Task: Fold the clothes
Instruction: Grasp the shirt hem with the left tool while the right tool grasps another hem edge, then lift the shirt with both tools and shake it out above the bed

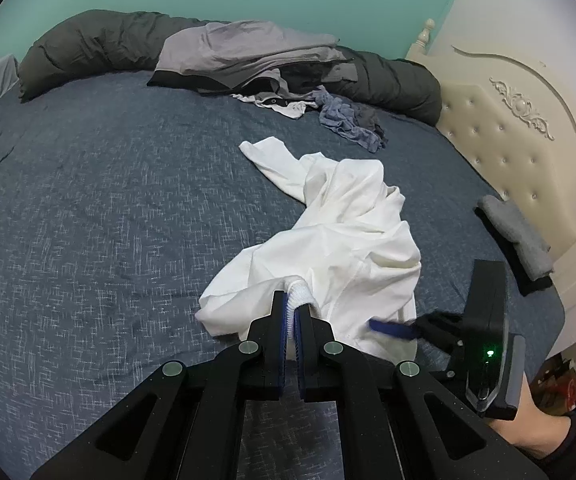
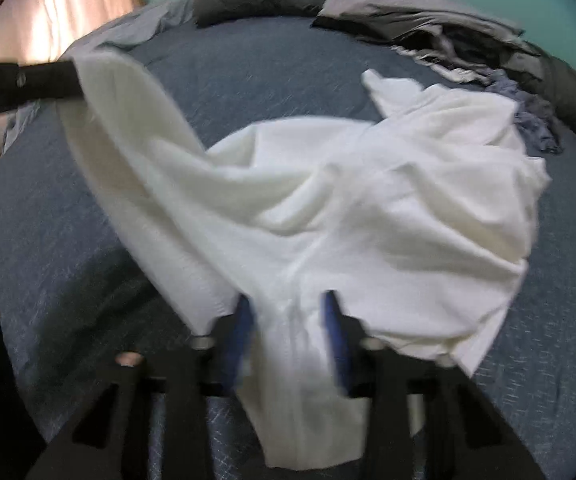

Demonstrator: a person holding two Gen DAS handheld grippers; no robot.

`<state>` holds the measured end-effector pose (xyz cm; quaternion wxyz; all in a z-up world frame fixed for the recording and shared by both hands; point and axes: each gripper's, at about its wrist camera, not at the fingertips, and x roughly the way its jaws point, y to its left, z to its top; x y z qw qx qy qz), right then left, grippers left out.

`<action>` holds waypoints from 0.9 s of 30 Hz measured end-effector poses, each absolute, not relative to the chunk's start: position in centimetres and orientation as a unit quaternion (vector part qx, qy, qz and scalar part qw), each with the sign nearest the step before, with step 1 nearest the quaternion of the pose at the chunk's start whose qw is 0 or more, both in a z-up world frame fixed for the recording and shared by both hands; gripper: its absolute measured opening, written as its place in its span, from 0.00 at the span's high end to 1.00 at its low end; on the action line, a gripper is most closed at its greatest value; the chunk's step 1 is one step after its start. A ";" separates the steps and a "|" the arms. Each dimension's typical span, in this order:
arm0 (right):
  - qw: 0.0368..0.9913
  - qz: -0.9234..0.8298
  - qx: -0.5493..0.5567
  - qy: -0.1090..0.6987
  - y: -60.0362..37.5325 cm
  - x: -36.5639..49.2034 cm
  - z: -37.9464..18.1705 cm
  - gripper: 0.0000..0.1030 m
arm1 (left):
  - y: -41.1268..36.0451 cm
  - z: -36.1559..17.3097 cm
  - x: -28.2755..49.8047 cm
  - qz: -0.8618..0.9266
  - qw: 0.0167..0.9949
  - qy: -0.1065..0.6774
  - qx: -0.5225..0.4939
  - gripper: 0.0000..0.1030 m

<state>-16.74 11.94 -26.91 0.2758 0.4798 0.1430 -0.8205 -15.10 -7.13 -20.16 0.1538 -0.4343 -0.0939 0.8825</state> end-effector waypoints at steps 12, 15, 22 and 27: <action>0.282 -0.844 0.446 0.099 15.2 -17.2 -22.7 0.96 | -7.0 -20.3 -15.0 0.882 0.149 -0.091 -0.438 0.97; 0.268 -0.858 0.430 0.088 17.0 -18.9 -20.5 0.96 | -6.9 -21.0 -15.2 0.879 0.139 -0.090 -0.446 0.96; 0.243 -0.876 0.409 0.078 19.7 -22.5 -16.8 0.96 | -4.4 -24.7 -15.5 0.858 0.135 -0.060 -0.491 0.78; 0.227 -0.880 0.409 0.083 21.8 -22.7 -15.6 0.96 | -3.2 -27.3 -15.1 0.841 0.138 -0.049 -0.520 0.68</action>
